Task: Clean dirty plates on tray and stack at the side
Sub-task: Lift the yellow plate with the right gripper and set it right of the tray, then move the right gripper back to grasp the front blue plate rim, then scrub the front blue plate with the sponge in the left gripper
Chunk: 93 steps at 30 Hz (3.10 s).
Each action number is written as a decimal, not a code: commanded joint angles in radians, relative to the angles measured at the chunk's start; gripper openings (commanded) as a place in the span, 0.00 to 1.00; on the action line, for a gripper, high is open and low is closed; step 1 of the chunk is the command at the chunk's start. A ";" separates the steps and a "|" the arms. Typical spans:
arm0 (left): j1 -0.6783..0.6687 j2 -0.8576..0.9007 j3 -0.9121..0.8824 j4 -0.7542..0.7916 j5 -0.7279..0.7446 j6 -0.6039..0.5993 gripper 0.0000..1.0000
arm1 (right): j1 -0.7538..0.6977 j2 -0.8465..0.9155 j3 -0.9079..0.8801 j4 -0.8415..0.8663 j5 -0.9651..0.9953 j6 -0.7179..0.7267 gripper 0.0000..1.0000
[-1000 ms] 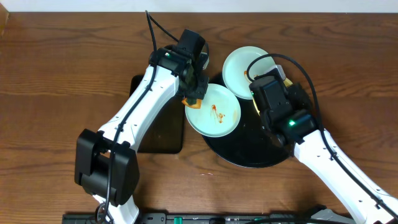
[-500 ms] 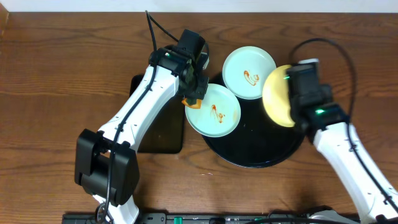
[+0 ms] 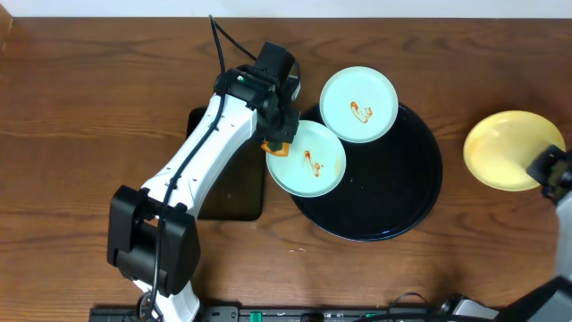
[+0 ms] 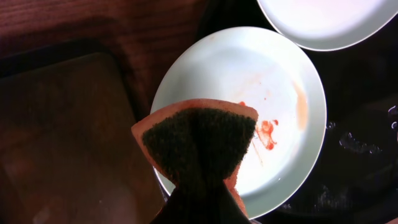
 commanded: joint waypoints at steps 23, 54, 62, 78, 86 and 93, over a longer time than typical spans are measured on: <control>0.002 -0.028 0.006 -0.018 -0.002 -0.025 0.07 | -0.113 0.164 0.018 0.129 -0.798 -0.038 0.33; -0.025 -0.026 0.006 -0.018 0.001 -0.054 0.08 | 0.831 0.458 0.016 0.244 -0.632 -0.030 0.29; -0.025 -0.026 0.006 -0.018 0.001 -0.055 0.07 | 0.858 0.492 0.016 0.277 -0.631 -0.001 0.01; -0.058 -0.026 -0.005 0.021 0.103 -0.060 0.07 | 0.806 0.277 0.016 -0.029 -0.196 -0.003 0.01; -0.192 0.014 -0.083 0.167 0.110 -0.154 0.07 | 0.806 0.318 -0.001 -0.053 -0.172 0.000 0.01; -0.311 0.092 -0.113 0.307 0.110 -0.289 0.07 | 0.806 0.337 -0.002 -0.062 -0.172 0.000 0.01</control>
